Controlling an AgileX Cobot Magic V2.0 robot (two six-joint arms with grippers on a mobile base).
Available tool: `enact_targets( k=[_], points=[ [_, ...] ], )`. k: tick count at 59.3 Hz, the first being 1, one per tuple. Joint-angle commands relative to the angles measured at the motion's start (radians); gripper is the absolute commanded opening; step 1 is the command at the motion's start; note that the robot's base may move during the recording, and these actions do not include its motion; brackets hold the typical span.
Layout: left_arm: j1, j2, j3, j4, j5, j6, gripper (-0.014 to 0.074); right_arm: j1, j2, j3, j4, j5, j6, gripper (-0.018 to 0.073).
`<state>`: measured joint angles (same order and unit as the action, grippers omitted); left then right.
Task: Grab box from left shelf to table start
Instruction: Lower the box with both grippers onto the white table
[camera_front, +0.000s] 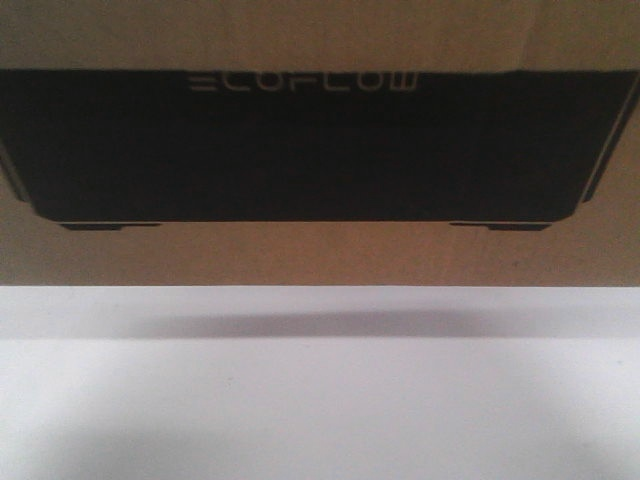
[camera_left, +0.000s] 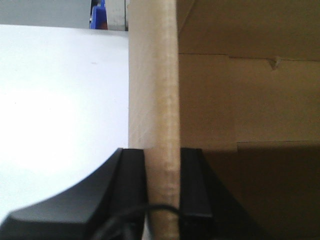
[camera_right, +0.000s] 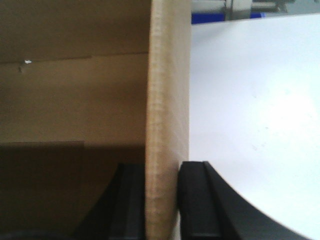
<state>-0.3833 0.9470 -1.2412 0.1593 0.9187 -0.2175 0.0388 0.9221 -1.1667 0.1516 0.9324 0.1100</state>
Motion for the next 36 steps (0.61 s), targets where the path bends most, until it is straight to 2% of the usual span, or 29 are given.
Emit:
enact_targets(
  k=[1,11,23,36],
  points=[
    [-0.002,0.061,-0.076,-0.038,-0.193,0.006,-0.0085,-0.008,0.086,-0.073,-0.005,-0.139,0.004,0.0057],
    [0.022,0.22,-0.153,-0.034,-0.225,0.006,-0.0085,-0.008,0.202,-0.102,-0.004,-0.227,0.002,0.0057],
    [0.066,0.397,-0.249,-0.048,-0.242,0.006,-0.0085,-0.008,0.292,-0.102,-0.004,-0.255,-0.001,0.0058],
    [0.086,0.477,-0.287,-0.055,-0.241,0.006,-0.0085,-0.008,0.331,-0.103,-0.004,-0.333,-0.014,0.006]
  ],
)
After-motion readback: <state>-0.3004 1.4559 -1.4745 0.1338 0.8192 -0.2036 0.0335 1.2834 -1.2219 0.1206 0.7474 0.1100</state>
